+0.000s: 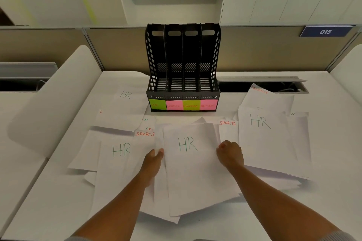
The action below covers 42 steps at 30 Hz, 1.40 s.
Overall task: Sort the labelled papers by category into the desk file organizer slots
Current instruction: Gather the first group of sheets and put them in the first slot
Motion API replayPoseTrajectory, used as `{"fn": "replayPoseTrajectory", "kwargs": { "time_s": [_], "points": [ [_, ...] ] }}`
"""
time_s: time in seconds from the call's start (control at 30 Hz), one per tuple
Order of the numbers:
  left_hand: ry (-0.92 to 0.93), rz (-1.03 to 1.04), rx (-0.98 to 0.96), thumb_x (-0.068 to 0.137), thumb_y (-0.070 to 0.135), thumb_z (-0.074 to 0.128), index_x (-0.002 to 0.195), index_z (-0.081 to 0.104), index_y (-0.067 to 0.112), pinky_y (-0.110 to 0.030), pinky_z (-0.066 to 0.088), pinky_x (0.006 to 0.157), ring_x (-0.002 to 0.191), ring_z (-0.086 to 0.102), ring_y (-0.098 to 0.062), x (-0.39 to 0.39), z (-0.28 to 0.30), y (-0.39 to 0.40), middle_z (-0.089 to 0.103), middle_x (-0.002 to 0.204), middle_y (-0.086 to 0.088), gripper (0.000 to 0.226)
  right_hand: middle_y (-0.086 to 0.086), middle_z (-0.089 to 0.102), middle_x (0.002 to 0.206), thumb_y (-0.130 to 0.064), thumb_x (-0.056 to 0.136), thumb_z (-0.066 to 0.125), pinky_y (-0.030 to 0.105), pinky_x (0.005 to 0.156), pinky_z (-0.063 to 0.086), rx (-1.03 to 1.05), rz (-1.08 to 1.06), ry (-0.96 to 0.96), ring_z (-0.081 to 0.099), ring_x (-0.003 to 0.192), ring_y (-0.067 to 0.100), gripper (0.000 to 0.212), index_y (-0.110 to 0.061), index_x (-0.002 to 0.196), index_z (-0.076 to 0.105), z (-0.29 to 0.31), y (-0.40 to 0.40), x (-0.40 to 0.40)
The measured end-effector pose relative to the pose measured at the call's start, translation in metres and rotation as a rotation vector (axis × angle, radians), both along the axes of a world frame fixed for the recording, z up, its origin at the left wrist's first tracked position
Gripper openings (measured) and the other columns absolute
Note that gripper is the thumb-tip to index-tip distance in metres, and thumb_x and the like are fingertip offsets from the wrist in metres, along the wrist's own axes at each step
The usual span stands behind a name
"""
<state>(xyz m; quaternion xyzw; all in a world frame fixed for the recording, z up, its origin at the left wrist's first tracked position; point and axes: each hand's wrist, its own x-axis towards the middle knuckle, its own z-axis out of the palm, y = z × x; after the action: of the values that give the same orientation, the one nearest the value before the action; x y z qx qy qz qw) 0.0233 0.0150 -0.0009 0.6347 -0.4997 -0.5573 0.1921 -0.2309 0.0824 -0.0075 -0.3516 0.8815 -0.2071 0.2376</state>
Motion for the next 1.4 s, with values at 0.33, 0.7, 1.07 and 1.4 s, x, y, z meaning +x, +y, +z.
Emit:
{"fn": "replayPoseTrajectory", "kwargs": {
  "time_s": [0.33, 0.7, 1.07, 1.4],
  "points": [
    [0.168, -0.012, 0.012, 0.098, 0.026, 0.055, 0.136, 0.054, 0.013, -0.043, 0.045, 0.105, 0.122, 0.057, -0.027, -0.006, 0.01, 0.006, 0.063, 0.129, -0.004, 0.04, -0.001, 0.061, 0.098, -0.037, 0.08, 0.071, 0.035, 0.083, 0.053, -0.173, 0.008, -0.259, 0.059, 0.092, 0.02, 0.032, -0.018, 0.101, 0.056, 0.0, 0.004, 0.013],
    [0.126, 0.274, -0.005, 0.097, 0.047, 0.049, 0.139, 0.05, 0.013, -0.043, 0.037, 0.111, 0.132, 0.046, -0.029, 0.004, 0.012, -0.016, 0.05, 0.145, -0.005, 0.054, 0.001, 0.068, 0.1, -0.03, 0.083, 0.072, 0.027, 0.067, 0.055, -0.225, 0.086, -0.648, 0.066, 0.085, 0.019, 0.024, -0.02, 0.103, 0.061, 0.015, -0.001, 0.029],
    [-0.64, 0.471, 0.093, 0.084, 0.039, 0.069, 0.136, 0.037, 0.001, -0.052, 0.038, 0.105, 0.125, 0.044, -0.04, 0.112, -0.006, -0.02, 0.046, 0.136, -0.023, 0.072, 0.006, 0.066, 0.104, -0.027, 0.09, 0.062, 0.038, 0.081, 0.055, -0.145, 0.09, -0.563, 0.064, 0.09, 0.026, 0.03, -0.014, 0.117, 0.061, 0.005, -0.005, 0.039],
    [-0.731, 0.461, 0.082, 0.088, 0.036, 0.065, 0.132, 0.044, 0.0, -0.054, 0.039, 0.103, 0.121, 0.046, -0.04, 0.123, -0.006, -0.022, 0.05, 0.131, -0.024, 0.061, 0.013, 0.064, 0.114, -0.026, 0.091, 0.06, 0.044, 0.09, 0.053, -0.106, 0.099, -0.553, 0.062, 0.099, 0.031, 0.035, -0.01, 0.123, 0.058, 0.01, -0.017, 0.052]
  ]
}}
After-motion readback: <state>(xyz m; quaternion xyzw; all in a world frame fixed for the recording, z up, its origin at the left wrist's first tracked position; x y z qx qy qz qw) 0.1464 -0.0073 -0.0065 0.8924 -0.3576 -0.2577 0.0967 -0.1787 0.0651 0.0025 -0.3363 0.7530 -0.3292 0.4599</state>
